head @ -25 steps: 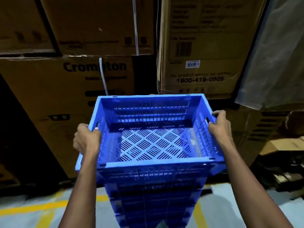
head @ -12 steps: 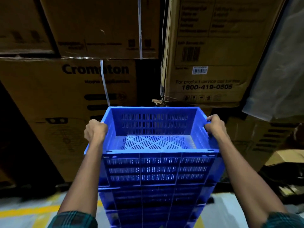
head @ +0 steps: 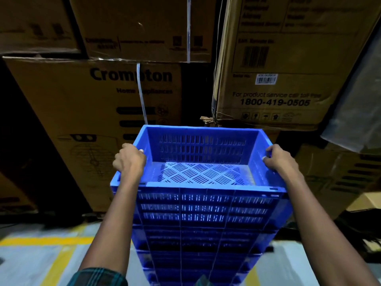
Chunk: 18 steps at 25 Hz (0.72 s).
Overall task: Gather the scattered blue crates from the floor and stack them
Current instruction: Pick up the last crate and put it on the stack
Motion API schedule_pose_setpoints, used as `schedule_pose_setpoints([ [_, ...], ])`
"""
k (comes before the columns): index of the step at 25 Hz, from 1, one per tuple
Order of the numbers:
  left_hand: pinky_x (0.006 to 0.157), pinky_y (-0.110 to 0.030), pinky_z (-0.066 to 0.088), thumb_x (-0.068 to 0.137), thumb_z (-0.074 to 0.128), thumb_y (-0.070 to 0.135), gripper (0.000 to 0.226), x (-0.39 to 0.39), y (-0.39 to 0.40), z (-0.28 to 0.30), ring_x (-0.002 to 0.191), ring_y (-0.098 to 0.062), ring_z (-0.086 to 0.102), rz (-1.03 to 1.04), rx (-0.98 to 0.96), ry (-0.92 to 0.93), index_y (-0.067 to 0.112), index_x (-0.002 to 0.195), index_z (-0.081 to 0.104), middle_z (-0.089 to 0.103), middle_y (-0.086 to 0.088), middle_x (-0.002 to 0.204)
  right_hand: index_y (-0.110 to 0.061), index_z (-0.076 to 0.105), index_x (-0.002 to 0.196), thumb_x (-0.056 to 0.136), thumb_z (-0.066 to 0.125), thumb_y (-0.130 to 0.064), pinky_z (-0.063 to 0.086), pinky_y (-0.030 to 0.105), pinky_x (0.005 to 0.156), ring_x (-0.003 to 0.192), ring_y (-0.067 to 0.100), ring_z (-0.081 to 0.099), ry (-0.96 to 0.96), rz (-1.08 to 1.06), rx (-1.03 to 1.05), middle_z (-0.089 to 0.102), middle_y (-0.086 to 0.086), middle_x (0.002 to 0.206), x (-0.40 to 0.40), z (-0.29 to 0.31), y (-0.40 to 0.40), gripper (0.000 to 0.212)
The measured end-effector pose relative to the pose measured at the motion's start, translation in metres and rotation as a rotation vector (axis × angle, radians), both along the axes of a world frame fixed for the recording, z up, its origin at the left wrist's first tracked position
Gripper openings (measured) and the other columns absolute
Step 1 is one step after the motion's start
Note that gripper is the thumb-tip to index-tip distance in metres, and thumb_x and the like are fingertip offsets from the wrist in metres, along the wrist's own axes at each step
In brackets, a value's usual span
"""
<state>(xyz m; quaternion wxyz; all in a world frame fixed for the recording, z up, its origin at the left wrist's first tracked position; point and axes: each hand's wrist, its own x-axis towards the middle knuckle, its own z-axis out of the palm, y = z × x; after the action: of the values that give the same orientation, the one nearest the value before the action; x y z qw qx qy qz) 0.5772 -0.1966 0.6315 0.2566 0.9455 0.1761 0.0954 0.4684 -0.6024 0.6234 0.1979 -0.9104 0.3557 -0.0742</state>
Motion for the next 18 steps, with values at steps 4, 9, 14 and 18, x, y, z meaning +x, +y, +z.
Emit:
schedule_pose_setpoints([
  [4, 0.097, -0.052, 0.038, 0.092, 0.060, 0.034, 0.048, -0.011, -0.010, -0.005, 0.118, -0.043, 0.051, -0.012, 0.182, -0.093, 0.002, 0.126, 0.049, 0.058, -0.024, 0.126, -0.026, 0.048, 0.126, 0.087, 0.058, -0.045, 0.048, 0.041, 0.087, 0.111, 0.034, 0.059, 0.040, 0.052, -0.105, 0.058, 0.011, 0.124, -0.007, -0.001, 0.007, 0.044],
  [9, 0.097, -0.054, 0.039, 0.090, 0.063, 0.040, 0.044, -0.014, -0.020, -0.004, 0.109, -0.033, 0.059, -0.352, 0.093, -0.421, 0.013, 0.124, 0.056, 0.066, -0.012, 0.115, -0.028, 0.046, 0.134, 0.086, 0.059, -0.051, 0.042, 0.044, 0.096, 0.125, 0.035, 0.046, 0.078, 0.091, -0.173, 0.047, 0.012, 0.137, -0.024, 0.001, 0.018, 0.055],
  [14, 0.087, -0.037, 0.054, 0.079, 0.068, 0.057, 0.047, -0.041, -0.043, 0.002, 0.097, -0.012, 0.066, -1.017, -0.221, -0.361, 0.022, 0.110, 0.066, 0.071, 0.006, 0.101, -0.031, 0.041, 0.139, 0.086, 0.056, -0.060, 0.023, 0.050, 0.111, 0.143, 0.038, 0.019, 0.163, 0.187, -0.111, 0.022, 0.011, 0.157, -0.052, 0.011, 0.044, 0.062],
  [18, 0.085, -0.017, 0.047, 0.056, 0.073, 0.072, 0.073, -0.065, -0.057, 0.007, 0.096, 0.003, 0.060, -1.291, -0.200, -0.148, 0.025, 0.111, 0.067, 0.069, 0.013, 0.103, -0.030, 0.047, 0.135, 0.089, 0.040, -0.066, 0.017, 0.051, 0.112, 0.147, 0.032, 0.020, 0.026, 0.281, -0.047, 0.044, -0.002, 0.149, -0.092, 0.009, 0.089, 0.059],
])
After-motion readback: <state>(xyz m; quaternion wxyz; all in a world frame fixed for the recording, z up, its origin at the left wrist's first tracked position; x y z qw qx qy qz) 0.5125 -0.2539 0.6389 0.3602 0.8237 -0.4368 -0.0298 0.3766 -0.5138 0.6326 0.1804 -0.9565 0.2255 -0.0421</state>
